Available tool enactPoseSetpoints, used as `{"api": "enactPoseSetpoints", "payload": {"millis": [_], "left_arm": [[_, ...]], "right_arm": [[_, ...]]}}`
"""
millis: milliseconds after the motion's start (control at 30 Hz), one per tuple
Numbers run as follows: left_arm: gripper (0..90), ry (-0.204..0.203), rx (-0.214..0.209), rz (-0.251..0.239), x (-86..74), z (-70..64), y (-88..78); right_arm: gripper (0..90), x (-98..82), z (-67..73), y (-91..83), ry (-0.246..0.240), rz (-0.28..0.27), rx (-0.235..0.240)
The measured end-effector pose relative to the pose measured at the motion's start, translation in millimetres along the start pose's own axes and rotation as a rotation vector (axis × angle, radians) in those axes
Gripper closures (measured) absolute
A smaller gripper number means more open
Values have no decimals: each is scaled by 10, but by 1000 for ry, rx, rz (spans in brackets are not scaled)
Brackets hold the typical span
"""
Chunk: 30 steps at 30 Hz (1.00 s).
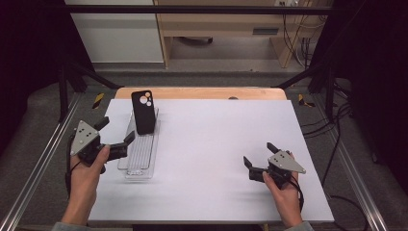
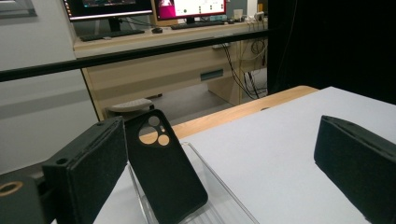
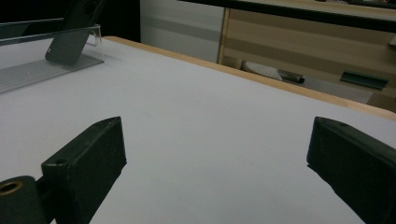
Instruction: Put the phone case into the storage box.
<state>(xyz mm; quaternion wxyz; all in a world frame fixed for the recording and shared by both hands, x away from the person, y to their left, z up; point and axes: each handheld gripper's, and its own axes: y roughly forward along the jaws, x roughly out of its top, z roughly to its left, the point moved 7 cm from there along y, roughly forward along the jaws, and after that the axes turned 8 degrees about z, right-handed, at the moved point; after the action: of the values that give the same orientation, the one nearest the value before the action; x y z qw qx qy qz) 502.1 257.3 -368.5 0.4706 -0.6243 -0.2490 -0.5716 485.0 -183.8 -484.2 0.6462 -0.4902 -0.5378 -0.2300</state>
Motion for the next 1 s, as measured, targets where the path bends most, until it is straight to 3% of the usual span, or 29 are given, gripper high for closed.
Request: {"api": "enactPoseSetpoints", "payload": {"millis": [500, 1000], "left_arm": [[21, -58, 10, -93, -97, 144, -196], [15, -99, -7, -119, -264, 177, -246]], "right_arm": [[37, -6, -69, -59, 26, 2, 5], [30, -33, -143, -112, 31, 0, 2]]}}
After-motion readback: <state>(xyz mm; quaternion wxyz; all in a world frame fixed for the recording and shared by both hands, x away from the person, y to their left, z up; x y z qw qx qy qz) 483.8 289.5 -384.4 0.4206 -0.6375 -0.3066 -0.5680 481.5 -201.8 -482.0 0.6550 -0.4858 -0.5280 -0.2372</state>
